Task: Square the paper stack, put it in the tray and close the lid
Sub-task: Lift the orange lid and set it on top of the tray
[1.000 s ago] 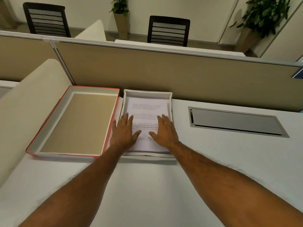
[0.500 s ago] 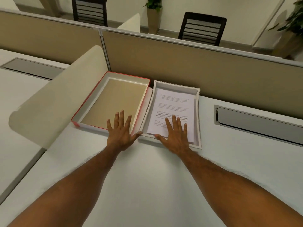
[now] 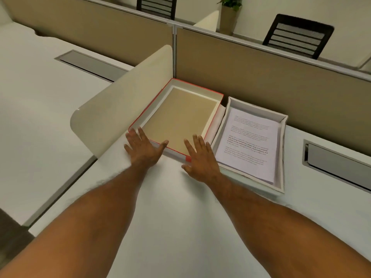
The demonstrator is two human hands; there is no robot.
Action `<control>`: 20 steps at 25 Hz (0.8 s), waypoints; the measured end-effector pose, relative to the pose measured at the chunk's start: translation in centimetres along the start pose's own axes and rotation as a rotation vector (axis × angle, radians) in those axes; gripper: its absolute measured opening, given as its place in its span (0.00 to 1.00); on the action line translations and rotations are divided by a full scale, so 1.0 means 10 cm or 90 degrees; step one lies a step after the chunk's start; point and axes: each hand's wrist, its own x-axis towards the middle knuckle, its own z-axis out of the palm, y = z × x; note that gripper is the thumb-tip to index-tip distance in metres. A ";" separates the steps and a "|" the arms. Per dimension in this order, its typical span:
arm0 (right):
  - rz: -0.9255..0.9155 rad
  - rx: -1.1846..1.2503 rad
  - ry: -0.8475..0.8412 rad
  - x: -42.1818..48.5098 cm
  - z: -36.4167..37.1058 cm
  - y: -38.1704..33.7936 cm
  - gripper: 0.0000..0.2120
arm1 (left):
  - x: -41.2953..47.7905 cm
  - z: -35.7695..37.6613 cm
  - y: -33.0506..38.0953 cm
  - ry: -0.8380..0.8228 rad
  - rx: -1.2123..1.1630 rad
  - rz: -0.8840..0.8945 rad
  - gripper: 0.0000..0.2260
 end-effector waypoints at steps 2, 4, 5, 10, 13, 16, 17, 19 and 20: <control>-0.008 0.006 -0.035 0.09 0.05 -0.13 0.40 | 0.05 0.01 -0.02 -0.016 -0.086 -0.062 0.57; -0.012 0.003 -0.054 0.14 0.09 -0.20 0.35 | 0.11 0.04 -0.04 -0.025 -0.120 -0.065 0.59; -0.018 0.000 -0.053 0.15 0.09 -0.21 0.31 | 0.13 0.04 -0.05 -0.026 -0.132 -0.065 0.61; -0.036 -0.017 -0.034 0.21 0.05 -0.21 0.22 | 0.26 0.06 -0.13 -0.011 -0.219 -0.101 0.74; -0.035 -0.025 -0.024 0.21 0.02 -0.23 0.20 | 0.26 0.08 -0.16 0.036 -0.269 -0.112 0.73; -0.037 -0.005 -0.013 0.17 -0.02 -0.22 0.19 | 0.25 0.08 -0.14 0.086 -0.368 -0.073 0.68; -0.038 0.011 0.005 0.15 -0.04 -0.21 0.19 | 0.25 0.08 -0.11 0.104 -0.461 -0.058 0.65; -0.039 0.051 0.050 0.11 -0.08 -0.20 0.21 | 0.21 0.07 0.00 0.106 -0.704 -0.079 0.60; -0.040 0.073 0.071 0.10 -0.10 -0.22 0.23 | 0.16 0.06 0.07 0.080 -0.811 -0.107 0.57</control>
